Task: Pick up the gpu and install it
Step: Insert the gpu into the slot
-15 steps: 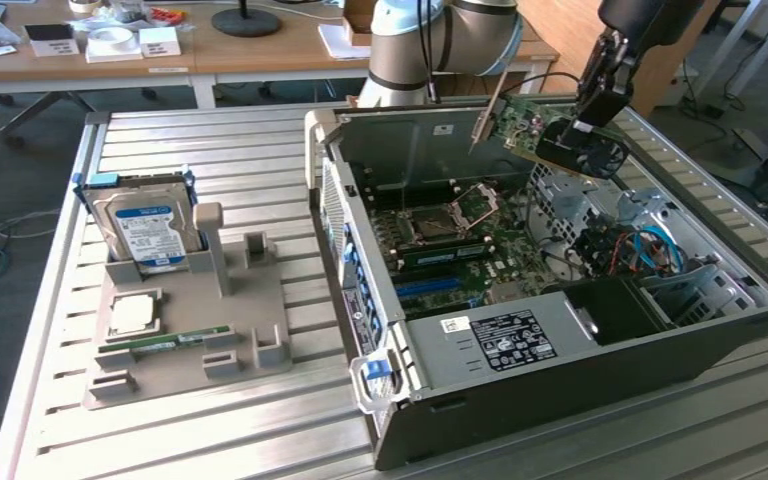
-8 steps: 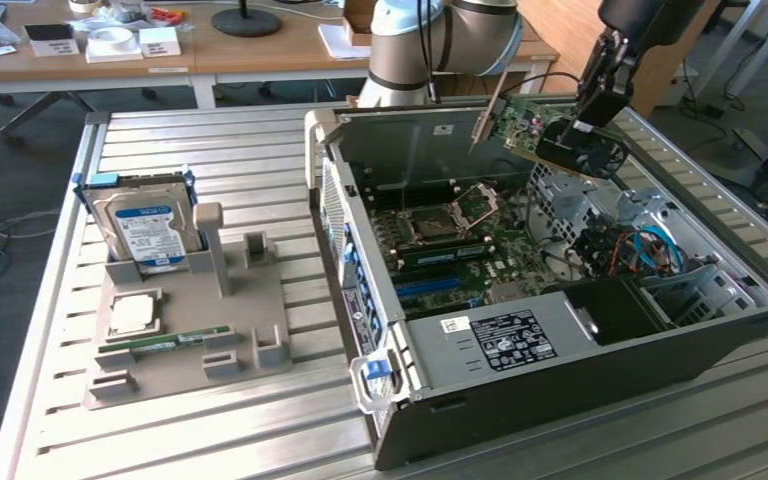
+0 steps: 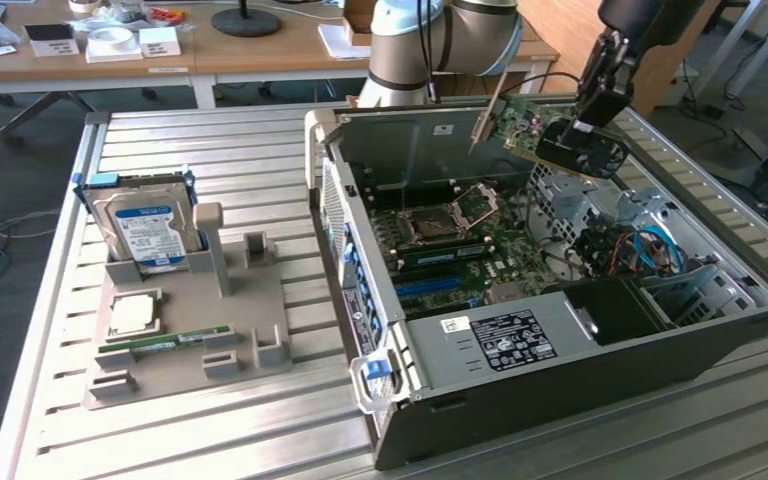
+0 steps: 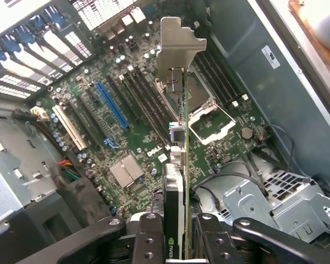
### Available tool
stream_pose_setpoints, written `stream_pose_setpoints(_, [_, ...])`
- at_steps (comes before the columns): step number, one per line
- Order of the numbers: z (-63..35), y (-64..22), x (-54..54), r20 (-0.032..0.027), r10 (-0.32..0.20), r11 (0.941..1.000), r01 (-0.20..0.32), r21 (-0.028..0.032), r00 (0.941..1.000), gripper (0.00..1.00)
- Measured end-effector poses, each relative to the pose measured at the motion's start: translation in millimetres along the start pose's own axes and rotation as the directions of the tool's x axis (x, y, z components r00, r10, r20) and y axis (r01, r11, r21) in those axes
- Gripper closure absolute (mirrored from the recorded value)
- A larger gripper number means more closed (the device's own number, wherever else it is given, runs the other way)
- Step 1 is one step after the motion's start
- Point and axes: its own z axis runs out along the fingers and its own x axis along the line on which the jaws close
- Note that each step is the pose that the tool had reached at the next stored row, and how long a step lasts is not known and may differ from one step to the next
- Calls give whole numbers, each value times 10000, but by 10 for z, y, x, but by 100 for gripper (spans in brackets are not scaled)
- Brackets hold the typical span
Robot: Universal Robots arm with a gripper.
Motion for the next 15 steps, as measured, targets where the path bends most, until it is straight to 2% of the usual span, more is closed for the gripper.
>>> stream_pose_setpoints(4, [0,0,0,-38,-489,9988,489,-6,9988,73])
stream_pose_setpoints(8, [2,0,0,-83,-1104,9939,1104,-16,9939,73])
stream_pose_setpoints(12, [4,-1,0,-134,-1775,9841,1775,-29,9840,73])
stream_pose_setpoints(15, [5,0,0,-172,-2262,9741,2262,-41,9739,73])
